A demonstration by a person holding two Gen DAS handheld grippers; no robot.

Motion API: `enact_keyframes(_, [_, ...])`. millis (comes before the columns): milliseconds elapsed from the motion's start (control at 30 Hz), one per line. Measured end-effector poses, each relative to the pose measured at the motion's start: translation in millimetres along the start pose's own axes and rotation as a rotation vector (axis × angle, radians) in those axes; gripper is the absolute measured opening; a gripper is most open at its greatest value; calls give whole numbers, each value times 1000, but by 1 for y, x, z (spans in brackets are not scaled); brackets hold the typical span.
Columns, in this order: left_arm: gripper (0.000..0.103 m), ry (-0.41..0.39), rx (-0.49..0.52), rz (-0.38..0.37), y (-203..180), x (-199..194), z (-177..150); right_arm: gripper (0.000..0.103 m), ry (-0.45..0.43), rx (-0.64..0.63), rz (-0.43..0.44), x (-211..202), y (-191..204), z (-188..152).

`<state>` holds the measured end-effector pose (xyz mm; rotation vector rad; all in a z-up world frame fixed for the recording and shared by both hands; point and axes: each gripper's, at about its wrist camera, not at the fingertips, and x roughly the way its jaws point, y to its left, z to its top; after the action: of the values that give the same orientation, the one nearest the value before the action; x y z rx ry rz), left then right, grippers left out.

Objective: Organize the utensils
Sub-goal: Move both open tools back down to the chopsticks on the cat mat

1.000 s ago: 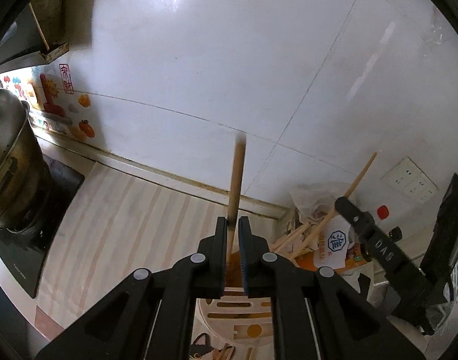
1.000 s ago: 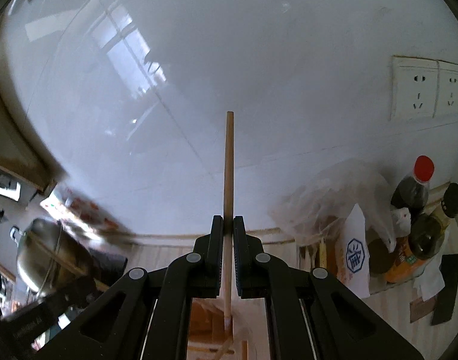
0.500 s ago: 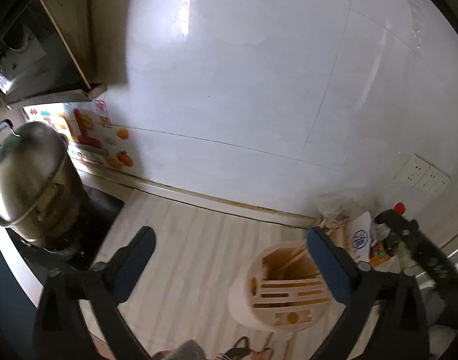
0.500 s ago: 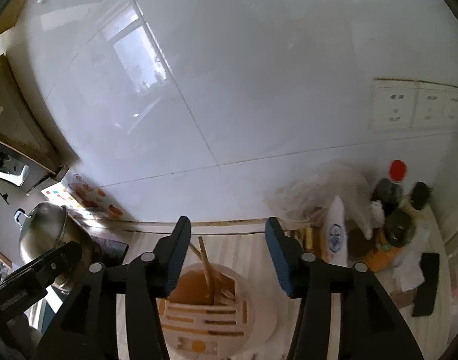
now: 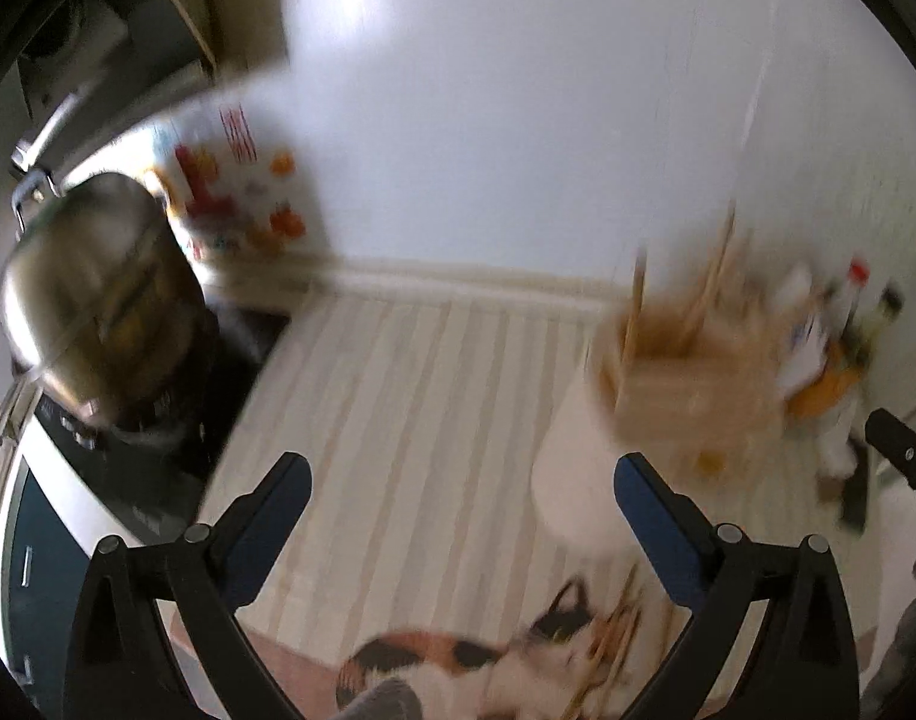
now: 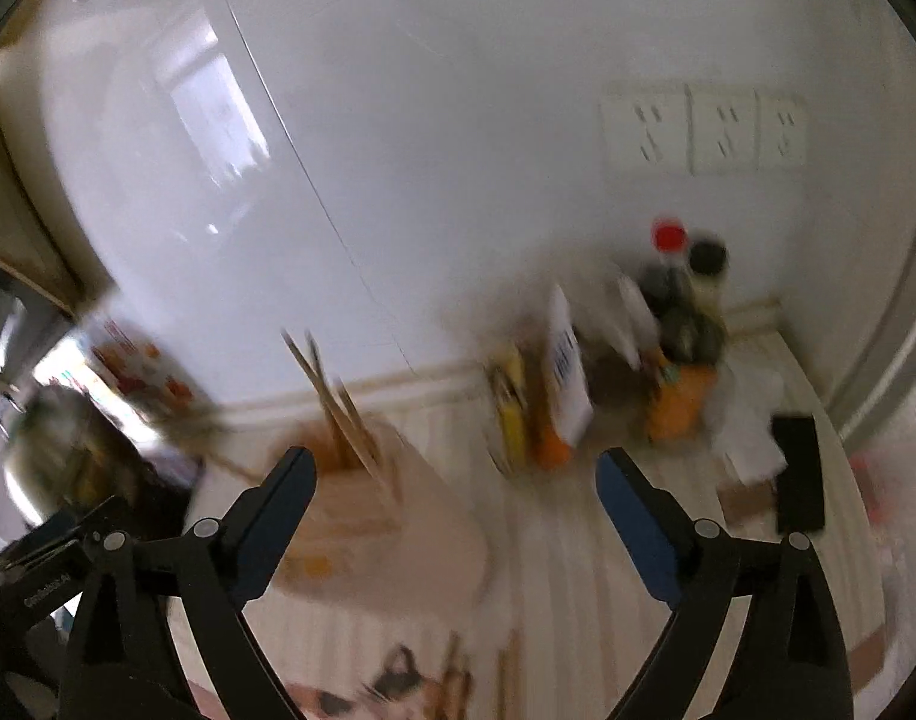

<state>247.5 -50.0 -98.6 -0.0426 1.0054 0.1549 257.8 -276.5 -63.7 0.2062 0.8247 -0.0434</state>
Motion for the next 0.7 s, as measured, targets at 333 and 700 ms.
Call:
enact_keyframes(333, [89, 340, 144, -34, -44, 107, -114, 52, 386, 72, -38, 85, -44, -117])
enact_keyframes(700, [75, 422, 239, -67, -74, 141, -153, 28, 603, 92, -45, 145, -58, -186])
